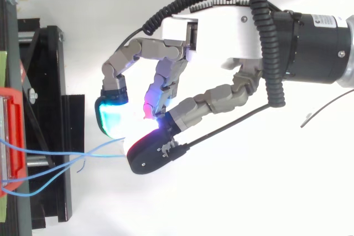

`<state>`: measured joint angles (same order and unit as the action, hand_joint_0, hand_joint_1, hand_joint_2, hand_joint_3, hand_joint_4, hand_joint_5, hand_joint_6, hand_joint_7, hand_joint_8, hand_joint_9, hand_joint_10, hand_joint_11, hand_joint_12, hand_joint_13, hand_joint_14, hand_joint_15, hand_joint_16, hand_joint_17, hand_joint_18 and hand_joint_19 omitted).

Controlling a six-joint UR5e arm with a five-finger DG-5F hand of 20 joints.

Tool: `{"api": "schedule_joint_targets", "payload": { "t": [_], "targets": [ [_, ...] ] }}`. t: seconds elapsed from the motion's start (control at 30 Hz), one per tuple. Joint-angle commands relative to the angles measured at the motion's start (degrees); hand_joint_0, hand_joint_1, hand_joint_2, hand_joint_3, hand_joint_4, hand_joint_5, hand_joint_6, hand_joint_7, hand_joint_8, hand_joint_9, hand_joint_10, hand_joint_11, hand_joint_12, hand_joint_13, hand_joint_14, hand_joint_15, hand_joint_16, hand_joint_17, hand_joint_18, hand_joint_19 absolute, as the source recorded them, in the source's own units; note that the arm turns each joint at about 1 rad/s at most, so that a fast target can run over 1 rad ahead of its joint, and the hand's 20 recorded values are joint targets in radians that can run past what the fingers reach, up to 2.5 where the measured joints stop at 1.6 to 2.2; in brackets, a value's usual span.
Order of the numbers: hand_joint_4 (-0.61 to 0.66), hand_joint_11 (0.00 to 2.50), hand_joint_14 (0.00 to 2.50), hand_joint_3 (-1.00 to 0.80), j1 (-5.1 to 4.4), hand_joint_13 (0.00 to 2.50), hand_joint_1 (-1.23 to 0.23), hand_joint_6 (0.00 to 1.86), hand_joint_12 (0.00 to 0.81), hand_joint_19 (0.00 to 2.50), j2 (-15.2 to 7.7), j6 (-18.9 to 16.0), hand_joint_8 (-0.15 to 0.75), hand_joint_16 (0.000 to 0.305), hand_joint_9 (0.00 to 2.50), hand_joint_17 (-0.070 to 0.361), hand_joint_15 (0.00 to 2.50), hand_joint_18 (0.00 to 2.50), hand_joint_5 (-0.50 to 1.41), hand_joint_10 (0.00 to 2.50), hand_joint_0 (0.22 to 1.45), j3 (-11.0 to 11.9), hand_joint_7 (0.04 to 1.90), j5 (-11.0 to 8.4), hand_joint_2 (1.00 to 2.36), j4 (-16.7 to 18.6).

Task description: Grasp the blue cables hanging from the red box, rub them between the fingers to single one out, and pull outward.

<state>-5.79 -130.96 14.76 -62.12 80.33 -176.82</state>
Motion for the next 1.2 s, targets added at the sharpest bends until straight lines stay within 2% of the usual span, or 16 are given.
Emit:
{"api": "schedule_joint_targets", "payload": {
  "t": [0.0,0.37,0.63,0.93,1.07,1.17],
  "targets": [
    [0.05,0.68,0.02,-0.48,0.08,1.14,-0.71,0.78,0.427,0.59,0.0,0.0,0.322,0.059,1.2,0.134,0.52,1.0,-0.1,0.02,0.49,-0.02,1.05,0.0,1.0,-0.01],
    [0.06,0.68,0.02,-0.5,-0.01,1.15,-0.78,0.78,0.433,0.59,0.0,0.0,0.317,0.06,1.21,0.135,0.53,1.01,-0.1,0.02,0.49,-0.02,1.06,0.0,1.0,-0.01],
    [0.04,0.72,0.02,-0.49,-0.01,1.13,-0.89,0.84,0.401,0.62,0.0,-0.09,0.291,0.055,1.17,0.124,0.56,0.98,-0.13,0.02,0.56,-0.02,1.04,0.09,1.0,-0.01],
    [0.04,0.75,0.02,-0.47,-0.01,1.13,-0.91,0.86,0.39,0.62,0.0,-0.09,0.283,0.054,1.16,0.12,0.58,0.97,-0.14,0.03,0.6,-0.02,1.0,0.09,1.0,-0.01],
    [0.04,0.76,0.02,-0.42,-0.01,1.13,-0.93,0.86,0.385,0.62,0.0,0.0,0.277,0.053,1.15,0.119,0.58,0.97,-0.14,0.02,0.63,-0.02,0.99,0.09,1.01,-0.01],
    [0.01,0.78,0.02,-0.32,-0.01,1.14,-0.91,0.88,0.384,0.63,0.0,0.0,0.28,0.052,1.16,0.117,0.58,0.97,-0.14,0.02,0.65,-0.02,1.01,0.09,1.01,-0.01]
  ]
}}
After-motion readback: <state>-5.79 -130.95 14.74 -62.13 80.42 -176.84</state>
